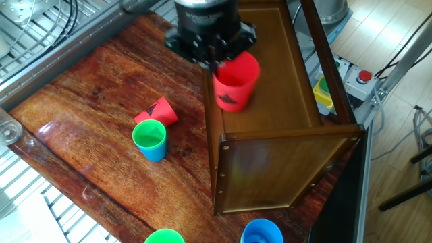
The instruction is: Take the cups off the shelf and stack them together
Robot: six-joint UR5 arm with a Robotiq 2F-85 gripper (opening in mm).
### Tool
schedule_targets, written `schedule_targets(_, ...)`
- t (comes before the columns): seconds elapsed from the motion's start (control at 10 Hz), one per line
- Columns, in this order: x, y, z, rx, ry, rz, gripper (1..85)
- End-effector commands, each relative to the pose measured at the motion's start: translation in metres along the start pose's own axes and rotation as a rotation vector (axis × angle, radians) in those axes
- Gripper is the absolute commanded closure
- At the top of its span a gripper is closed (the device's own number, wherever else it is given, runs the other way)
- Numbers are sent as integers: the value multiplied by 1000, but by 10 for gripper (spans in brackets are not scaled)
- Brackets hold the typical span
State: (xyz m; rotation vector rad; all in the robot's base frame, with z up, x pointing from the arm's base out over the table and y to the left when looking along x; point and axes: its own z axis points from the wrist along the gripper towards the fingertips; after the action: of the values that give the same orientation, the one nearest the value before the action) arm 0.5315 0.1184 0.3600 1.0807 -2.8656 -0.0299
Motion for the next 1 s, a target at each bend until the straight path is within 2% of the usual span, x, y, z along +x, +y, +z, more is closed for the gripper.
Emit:
schedule_targets(0.0,-9,-48,-2,129,3,-187,843)
schedule_targets(0.1,-11,-76,3,213,16,-264,843)
schedule_targets(0.2,-14,-103,11,280,25,-341,843)
schedule_targets(0.3,-16,-119,29,297,15,-384,843)
schedule_targets(0.4,-18,-128,48,299,-15,-401,843)
schedule_targets(0.6,-20,-137,76,299,-68,-416,843)
schedule_targets(0.7,-18,-148,79,334,-59,-446,843)
schedule_targets(0.8,-8,-159,79,369,-10,-488,843)
schedule_targets(0.9,-2,-163,80,378,7,-500,843)
